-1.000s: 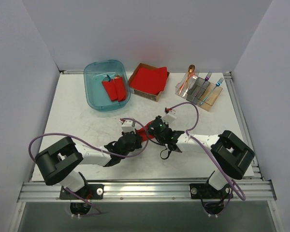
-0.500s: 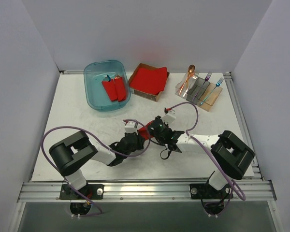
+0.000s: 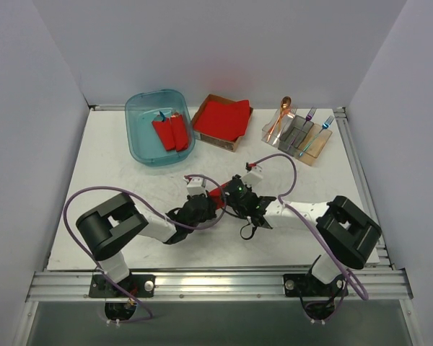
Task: Place the utensils on the paper napkin and roll it up
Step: Adjust the napkin at the center of the board.
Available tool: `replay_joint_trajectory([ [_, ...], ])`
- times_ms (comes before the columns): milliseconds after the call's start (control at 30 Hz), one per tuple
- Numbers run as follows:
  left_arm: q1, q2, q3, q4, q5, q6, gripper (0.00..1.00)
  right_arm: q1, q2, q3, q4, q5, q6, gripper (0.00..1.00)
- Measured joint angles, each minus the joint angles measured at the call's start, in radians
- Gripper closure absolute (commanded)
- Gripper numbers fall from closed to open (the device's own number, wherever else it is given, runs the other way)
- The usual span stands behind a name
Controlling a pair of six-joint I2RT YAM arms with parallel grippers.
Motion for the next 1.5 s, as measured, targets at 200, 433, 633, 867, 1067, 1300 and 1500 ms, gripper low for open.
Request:
replay_joint_trajectory([
  [200,0.000,0.029,0.026,-0.019,-0.016,-0.021,0.98,0.021,-0.025,-0.017,-0.029,0.000,0.018,1.00],
  [433,0.000,0.044,0.042,-0.020,-0.031,-0.036,0.98,0.030,-0.060,-0.020,-0.082,0.008,0.048,1.00],
  [633,0.000,0.045,0.042,-0.020,-0.033,-0.043,0.98,0.043,-0.061,-0.026,-0.126,0.008,0.073,1.00],
  [867,0.000,0.045,0.042,-0.021,-0.032,-0.042,0.98,0.047,-0.052,-0.029,-0.152,0.015,0.091,1.00],
  [1067,0.000,0.016,0.042,-0.067,0.002,-0.026,0.98,0.046,-0.016,-0.030,-0.165,0.016,0.103,1.00],
  [1300,-0.001,-0.091,0.026,-0.179,0.045,-0.002,0.97,0.044,0.029,-0.033,-0.163,0.015,0.108,1.00],
  [1500,-0.003,-0.227,-0.004,-0.252,0.069,0.014,0.98,0.038,0.044,-0.050,-0.146,0.013,0.117,1.00],
])
